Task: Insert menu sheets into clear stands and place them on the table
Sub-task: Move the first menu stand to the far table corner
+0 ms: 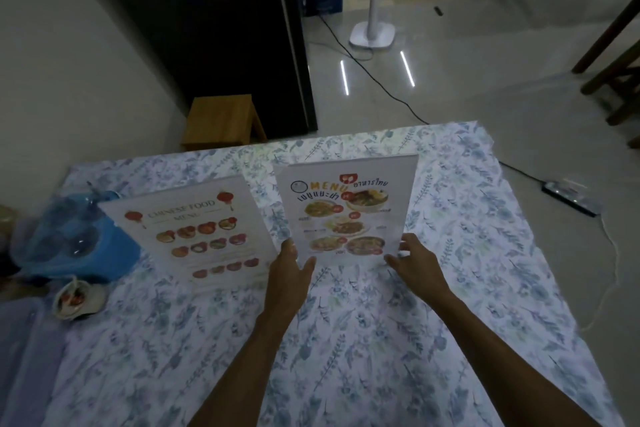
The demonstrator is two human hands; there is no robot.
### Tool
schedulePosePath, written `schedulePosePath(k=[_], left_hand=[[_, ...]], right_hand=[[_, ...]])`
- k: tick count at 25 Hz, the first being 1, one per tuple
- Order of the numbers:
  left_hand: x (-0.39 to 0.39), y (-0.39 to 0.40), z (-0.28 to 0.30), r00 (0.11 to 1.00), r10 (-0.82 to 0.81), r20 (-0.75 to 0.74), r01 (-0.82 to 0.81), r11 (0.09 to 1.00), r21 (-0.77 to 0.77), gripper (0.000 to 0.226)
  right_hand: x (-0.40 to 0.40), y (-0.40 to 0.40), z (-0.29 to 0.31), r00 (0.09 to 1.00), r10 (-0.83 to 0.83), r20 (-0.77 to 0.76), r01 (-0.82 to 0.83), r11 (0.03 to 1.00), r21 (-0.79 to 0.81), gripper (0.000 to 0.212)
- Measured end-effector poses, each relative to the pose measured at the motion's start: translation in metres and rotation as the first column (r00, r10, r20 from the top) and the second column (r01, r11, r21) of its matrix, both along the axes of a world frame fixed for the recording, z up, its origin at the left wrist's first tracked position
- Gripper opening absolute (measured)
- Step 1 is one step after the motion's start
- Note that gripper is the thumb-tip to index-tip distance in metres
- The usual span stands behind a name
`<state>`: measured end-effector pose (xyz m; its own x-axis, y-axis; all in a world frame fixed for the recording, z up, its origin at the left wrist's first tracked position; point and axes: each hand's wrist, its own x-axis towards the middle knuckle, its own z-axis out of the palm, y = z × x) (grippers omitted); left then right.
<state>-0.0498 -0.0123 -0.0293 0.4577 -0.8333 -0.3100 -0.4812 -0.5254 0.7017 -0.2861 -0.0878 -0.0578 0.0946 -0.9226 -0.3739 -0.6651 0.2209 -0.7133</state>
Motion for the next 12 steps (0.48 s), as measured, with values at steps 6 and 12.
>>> schedulePosePath(k=[6, 12], left_hand=[[0.018, -0.007, 0.003, 0.995, -0.093, 0.046, 0.096, 0.992, -0.079, 0.019], [0.011, -0.026, 0.024, 0.975, -0.218, 0.035, 0.221, 0.973, -0.074, 0.030]], right_hand=[[0.004, 0.008, 0.002, 0.996, 0.030, -0.081, -0.039, 0.994, -0.107, 0.032], [-0.020, 0.019, 0.030, 0.988, -0.039, -0.149, 0.018, 0.989, -0.145, 0.032]])
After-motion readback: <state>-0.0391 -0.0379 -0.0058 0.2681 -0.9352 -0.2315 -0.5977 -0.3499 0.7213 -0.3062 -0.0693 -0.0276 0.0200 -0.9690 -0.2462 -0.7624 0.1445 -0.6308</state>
